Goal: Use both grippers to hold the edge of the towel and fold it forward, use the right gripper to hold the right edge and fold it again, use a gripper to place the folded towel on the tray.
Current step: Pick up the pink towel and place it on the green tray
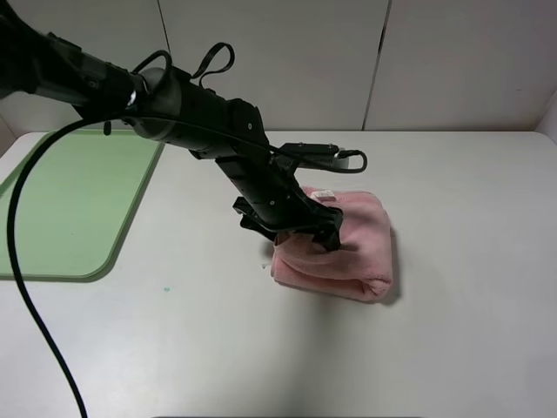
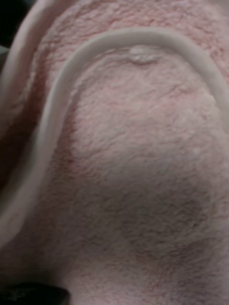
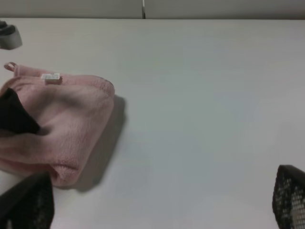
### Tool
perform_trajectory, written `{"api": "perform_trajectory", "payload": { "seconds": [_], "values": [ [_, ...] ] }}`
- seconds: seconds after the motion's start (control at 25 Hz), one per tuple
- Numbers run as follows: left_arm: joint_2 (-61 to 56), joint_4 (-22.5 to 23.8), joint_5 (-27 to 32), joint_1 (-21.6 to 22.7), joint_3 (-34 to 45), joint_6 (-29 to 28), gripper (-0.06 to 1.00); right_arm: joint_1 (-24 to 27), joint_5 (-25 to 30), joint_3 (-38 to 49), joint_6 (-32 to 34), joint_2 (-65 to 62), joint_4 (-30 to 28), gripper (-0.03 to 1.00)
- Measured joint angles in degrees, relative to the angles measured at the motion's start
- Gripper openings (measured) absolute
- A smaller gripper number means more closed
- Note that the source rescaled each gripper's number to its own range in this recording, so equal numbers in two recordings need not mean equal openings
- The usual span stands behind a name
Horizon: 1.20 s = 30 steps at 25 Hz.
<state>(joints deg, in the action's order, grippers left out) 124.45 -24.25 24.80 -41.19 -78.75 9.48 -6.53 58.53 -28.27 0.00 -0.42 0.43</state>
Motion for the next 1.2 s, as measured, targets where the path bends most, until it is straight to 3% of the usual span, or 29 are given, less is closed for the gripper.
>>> {"api": "perform_trajectory", "payload": {
  "seconds": [0.72, 0.92, 0.96, 1.0, 1.2],
  "values": [
    [1.9, 1.9, 0.0, 0.0, -0.7, 0.0, 0.89, 0.0, 0.0, 0.0, 0.0, 0.0, 0.0, 1.0],
    [2.3, 2.0, -1.7, -0.9, -0.7, 0.0, 0.69, 0.0, 0.0, 0.0, 0.0, 0.0, 0.0, 1.0],
    [2.3, 2.0, -1.7, -0.9, -0.7, 0.0, 0.69, 0.0, 0.0, 0.0, 0.0, 0.0, 0.0, 1.0],
    [2.5, 1.9, -2.6, -1.3, -0.6, 0.0, 0.58, 0.0, 0.0, 0.0, 0.0, 0.0, 0.0, 1.0],
    [2.6, 1.7, -2.9, -1.5, -0.6, 0.0, 0.27, 0.0, 0.0, 0.0, 0.0, 0.0, 0.0, 1.0]
  ]
}}
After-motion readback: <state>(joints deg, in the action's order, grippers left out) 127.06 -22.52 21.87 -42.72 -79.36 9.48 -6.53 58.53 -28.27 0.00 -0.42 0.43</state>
